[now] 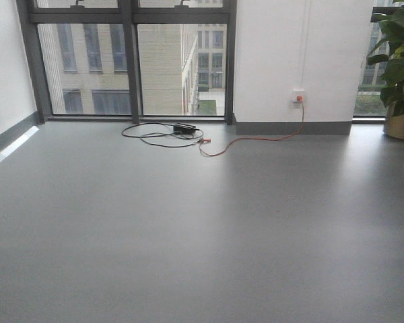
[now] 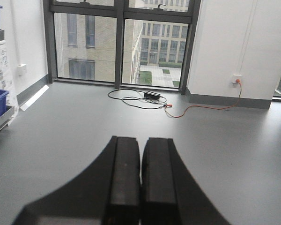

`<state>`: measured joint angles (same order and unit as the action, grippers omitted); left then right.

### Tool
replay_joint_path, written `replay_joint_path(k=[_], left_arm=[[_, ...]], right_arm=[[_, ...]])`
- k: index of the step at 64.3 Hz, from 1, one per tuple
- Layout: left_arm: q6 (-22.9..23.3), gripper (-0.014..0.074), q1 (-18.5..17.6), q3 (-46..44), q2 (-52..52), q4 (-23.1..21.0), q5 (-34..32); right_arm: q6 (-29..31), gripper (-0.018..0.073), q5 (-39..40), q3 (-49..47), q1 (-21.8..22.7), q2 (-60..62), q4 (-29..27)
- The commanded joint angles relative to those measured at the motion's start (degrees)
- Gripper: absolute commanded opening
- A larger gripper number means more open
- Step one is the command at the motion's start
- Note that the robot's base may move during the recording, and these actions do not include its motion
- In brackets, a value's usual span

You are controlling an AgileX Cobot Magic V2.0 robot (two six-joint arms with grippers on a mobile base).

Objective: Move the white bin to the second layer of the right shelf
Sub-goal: 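Hold the bin in the right gripper while driving toward the windows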

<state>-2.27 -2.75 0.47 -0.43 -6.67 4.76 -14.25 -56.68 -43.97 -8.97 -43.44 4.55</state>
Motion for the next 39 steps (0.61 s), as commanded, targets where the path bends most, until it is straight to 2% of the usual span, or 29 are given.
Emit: replay_joint_path(k=[1,39], left_arm=[[0.3,0.0085,-0.2,1.6,-1.0,0.0,-4.8],[0.3,0.0085,-0.2,1.6,-1.0,0.0,-4.8]], right_arm=[[0.2,0.0066,3.4,-1.7,0.3,0.1,0.3],[0.2,0.0066,3.4,-1.7,0.3,0.1,0.3]])
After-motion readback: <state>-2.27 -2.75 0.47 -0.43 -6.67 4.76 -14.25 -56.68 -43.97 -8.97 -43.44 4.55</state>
